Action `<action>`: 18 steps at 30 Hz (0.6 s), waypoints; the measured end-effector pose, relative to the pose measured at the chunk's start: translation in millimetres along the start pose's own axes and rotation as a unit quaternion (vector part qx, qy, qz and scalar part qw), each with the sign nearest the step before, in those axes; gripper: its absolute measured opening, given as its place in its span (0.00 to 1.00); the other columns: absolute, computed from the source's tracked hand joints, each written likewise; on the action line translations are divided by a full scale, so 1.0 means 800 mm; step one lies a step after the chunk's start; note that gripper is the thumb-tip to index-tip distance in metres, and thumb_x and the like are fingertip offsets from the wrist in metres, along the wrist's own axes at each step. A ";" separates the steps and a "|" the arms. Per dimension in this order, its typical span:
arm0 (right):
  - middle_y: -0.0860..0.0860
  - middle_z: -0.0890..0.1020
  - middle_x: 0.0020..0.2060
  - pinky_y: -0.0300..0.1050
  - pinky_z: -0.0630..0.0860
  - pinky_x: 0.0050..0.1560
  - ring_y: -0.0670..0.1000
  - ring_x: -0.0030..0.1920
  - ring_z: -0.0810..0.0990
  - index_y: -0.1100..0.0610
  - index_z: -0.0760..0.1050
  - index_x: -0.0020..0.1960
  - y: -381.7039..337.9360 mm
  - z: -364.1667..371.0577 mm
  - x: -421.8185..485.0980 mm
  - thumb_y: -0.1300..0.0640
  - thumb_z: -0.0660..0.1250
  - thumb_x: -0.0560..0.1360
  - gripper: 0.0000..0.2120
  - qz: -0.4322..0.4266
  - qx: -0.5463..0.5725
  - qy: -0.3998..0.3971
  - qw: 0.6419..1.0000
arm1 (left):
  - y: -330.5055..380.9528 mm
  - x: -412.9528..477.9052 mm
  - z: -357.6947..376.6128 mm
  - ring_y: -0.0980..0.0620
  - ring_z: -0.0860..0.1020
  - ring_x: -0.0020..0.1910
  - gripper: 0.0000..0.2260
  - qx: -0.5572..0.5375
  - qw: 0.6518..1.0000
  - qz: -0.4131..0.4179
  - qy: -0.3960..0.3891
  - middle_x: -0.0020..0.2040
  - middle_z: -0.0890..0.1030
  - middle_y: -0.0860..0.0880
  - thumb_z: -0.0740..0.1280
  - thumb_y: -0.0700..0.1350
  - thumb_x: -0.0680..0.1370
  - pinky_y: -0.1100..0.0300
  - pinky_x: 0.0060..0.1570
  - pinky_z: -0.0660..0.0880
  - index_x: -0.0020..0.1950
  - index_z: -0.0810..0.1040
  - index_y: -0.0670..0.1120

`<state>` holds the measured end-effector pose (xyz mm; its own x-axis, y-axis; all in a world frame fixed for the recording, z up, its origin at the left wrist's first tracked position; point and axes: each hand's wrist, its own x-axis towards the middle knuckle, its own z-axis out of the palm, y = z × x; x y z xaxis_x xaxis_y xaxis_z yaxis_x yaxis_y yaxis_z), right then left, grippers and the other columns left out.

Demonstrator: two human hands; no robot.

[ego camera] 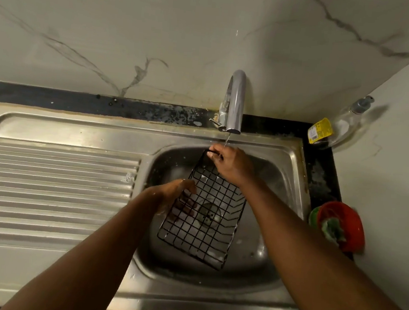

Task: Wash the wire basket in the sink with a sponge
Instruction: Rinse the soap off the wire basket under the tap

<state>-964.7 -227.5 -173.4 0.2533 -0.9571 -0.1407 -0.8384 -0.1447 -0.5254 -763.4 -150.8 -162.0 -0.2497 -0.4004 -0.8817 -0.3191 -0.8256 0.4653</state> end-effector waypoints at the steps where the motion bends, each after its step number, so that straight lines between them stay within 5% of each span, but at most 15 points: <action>1: 0.48 0.82 0.47 0.43 0.75 0.40 0.48 0.44 0.80 0.49 0.77 0.62 -0.010 0.004 -0.001 0.45 0.60 0.85 0.12 0.022 0.012 0.037 0.999 | 0.005 0.000 0.005 0.39 0.84 0.56 0.19 0.008 1.000 0.010 0.015 0.59 0.84 0.38 0.60 0.58 0.83 0.45 0.53 0.77 0.68 0.74 0.47; 4: 0.53 0.83 0.57 0.51 0.75 0.58 0.56 0.58 0.81 0.53 0.75 0.67 -0.039 0.029 -0.013 0.49 0.57 0.85 0.16 0.114 -0.008 0.141 0.983 | 0.019 -0.002 0.014 0.36 0.83 0.57 0.19 0.029 0.999 0.035 0.029 0.60 0.82 0.36 0.57 0.57 0.85 0.47 0.51 0.78 0.68 0.73 0.45; 6: 0.58 0.69 0.77 0.59 0.61 0.76 0.61 0.78 0.65 0.56 0.62 0.80 -0.047 0.051 -0.032 0.48 0.54 0.84 0.26 0.101 -0.100 0.154 0.978 | 0.021 -0.008 0.014 0.38 0.81 0.55 0.17 0.026 0.997 0.066 0.026 0.60 0.80 0.37 0.58 0.56 0.85 0.48 0.50 0.79 0.66 0.75 0.46; 8: 0.57 0.46 0.84 0.61 0.47 0.82 0.58 0.84 0.44 0.58 0.45 0.84 -0.046 0.064 -0.053 0.51 0.55 0.84 0.34 0.018 -0.127 0.104 0.986 | 0.022 -0.013 0.009 0.43 0.79 0.54 0.14 0.024 0.993 0.107 0.033 0.59 0.79 0.42 0.57 0.54 0.86 0.52 0.46 0.77 0.59 0.78 0.49; 9: 0.56 0.41 0.84 0.61 0.48 0.82 0.57 0.83 0.40 0.58 0.43 0.85 -0.045 0.069 -0.063 0.55 0.59 0.83 0.36 -0.030 -0.116 0.060 0.991 | 0.022 -0.013 0.006 0.45 0.78 0.53 0.14 0.024 0.992 0.121 0.038 0.58 0.79 0.43 0.56 0.54 0.86 0.52 0.46 0.76 0.58 0.78 0.49; 12: 0.48 0.45 0.84 0.52 0.62 0.79 0.55 0.83 0.51 0.50 0.50 0.84 -0.043 0.077 -0.087 0.67 0.66 0.79 0.41 -0.047 -0.008 -0.101 0.994 | 0.022 -0.013 0.004 0.43 0.78 0.54 0.15 0.031 0.992 0.110 0.044 0.60 0.79 0.40 0.58 0.57 0.85 0.51 0.47 0.76 0.60 0.77 0.48; 15: 0.47 0.48 0.84 0.53 0.63 0.78 0.55 0.81 0.58 0.50 0.53 0.84 -0.035 0.070 -0.087 0.55 0.67 0.81 0.37 -0.072 -0.006 -0.125 0.990 | 0.014 -0.013 0.010 0.42 0.80 0.52 0.14 0.012 0.995 0.097 0.038 0.57 0.80 0.39 0.56 0.56 0.86 0.53 0.45 0.77 0.59 0.76 0.49; 18: 0.47 0.41 0.84 0.60 0.48 0.80 0.54 0.83 0.45 0.49 0.43 0.85 -0.018 0.061 -0.078 0.33 0.61 0.79 0.44 0.004 -0.095 -0.114 0.989 | 0.010 -0.011 0.015 0.42 0.80 0.52 0.15 -0.013 0.992 0.115 0.043 0.57 0.80 0.38 0.55 0.56 0.87 0.52 0.45 0.77 0.59 0.76 0.48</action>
<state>-945.0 -153.6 -198.4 0.3311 -0.8800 -0.3405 -0.9104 -0.2031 -0.3604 -774.9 -149.1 -149.8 -0.2347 -0.6108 -0.7562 -0.2396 -0.7176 0.6540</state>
